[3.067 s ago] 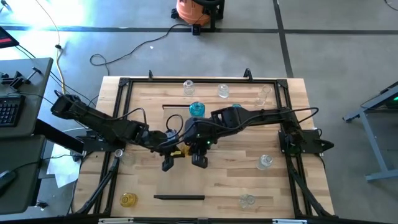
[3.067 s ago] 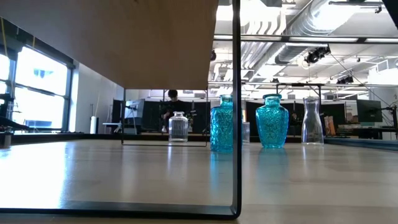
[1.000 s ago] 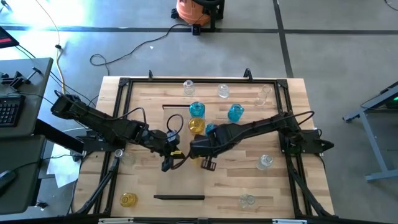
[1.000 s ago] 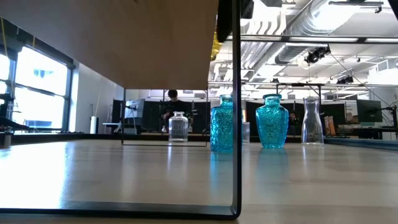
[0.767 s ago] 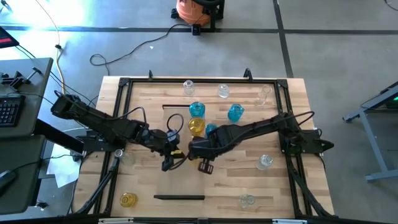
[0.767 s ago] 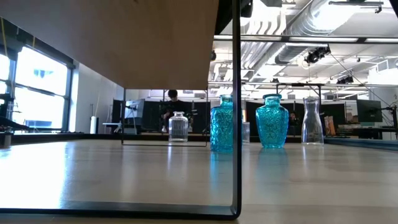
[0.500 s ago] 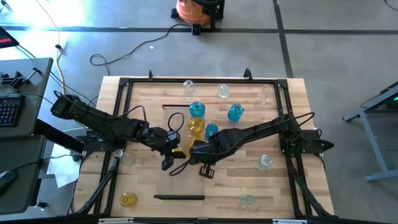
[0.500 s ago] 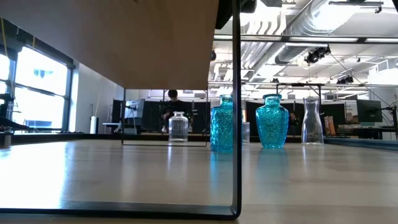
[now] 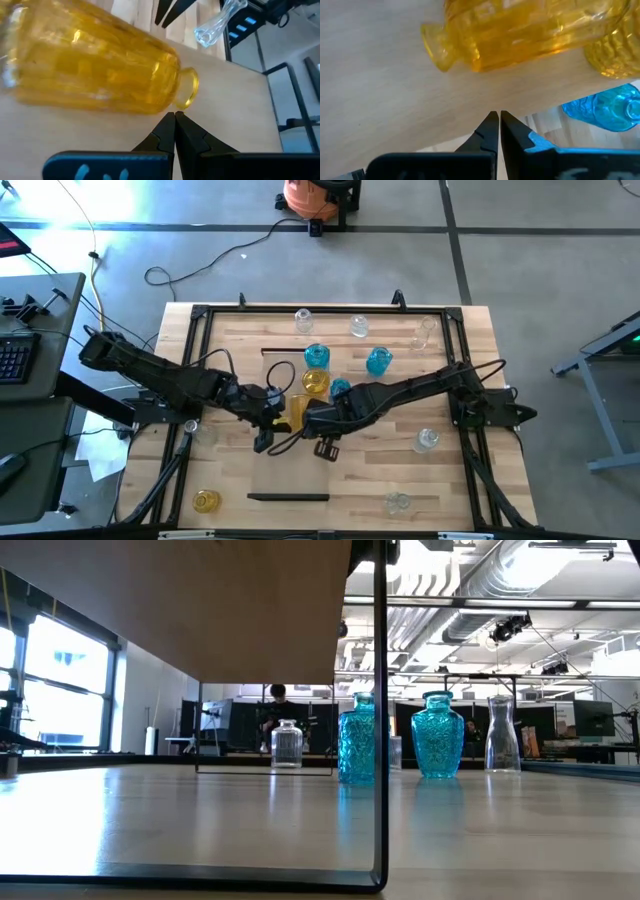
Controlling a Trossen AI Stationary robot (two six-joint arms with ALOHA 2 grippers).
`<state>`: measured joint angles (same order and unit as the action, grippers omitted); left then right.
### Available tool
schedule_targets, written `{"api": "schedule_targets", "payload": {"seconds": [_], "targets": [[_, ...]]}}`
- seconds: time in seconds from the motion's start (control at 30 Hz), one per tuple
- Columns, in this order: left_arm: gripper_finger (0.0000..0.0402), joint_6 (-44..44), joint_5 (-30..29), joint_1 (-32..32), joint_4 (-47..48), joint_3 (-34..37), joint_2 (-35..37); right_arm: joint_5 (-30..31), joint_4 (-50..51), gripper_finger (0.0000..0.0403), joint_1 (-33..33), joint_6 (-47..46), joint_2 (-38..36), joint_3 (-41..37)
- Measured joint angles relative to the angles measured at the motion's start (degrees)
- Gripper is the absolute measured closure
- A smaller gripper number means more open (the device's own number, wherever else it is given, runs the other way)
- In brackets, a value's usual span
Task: Sort vases onto shelf
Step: Put the right yellow vase on the shelf to align with the other yellow vase
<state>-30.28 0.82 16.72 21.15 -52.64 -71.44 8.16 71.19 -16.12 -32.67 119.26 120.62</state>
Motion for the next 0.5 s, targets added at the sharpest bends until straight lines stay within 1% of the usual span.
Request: {"api": "schedule_targets", "payload": {"seconds": [0.1, 0.2, 0.27, 0.37, 0.5], "targets": [[0.0401, 0.57, -1.43, -0.2, 3.27, 0.0, 2.11, -0.02, -1.21, 0.0403, 0.29, 0.14, 0.0, 0.03], [0.0401, 0.57, -5.61, -0.3, 8.81, 0.0, 4.43, 0.02, -2.23, 0.0403, 0.42, 0.53, 0.0, 0.04], [0.0401, 0.83, -6.95, -0.76, 11.13, 0.0, 5.85, 0.45, -2.65, 0.0403, 0.59, 0.8, 0.0, 0.04], [0.0401, 2.65, -7.84, -1.5, 11.01, 0.0, 6.34, 1.29, -2.86, 0.0403, 0.95, 1.18, 0.0, 0.04], [0.0401, 4.59, -12.07, -2.45, 10.9, 0.0, 5.48, 1.84, -3.92, 0.0403, 1.52, 1.35, 0.0, 0.04]]}}
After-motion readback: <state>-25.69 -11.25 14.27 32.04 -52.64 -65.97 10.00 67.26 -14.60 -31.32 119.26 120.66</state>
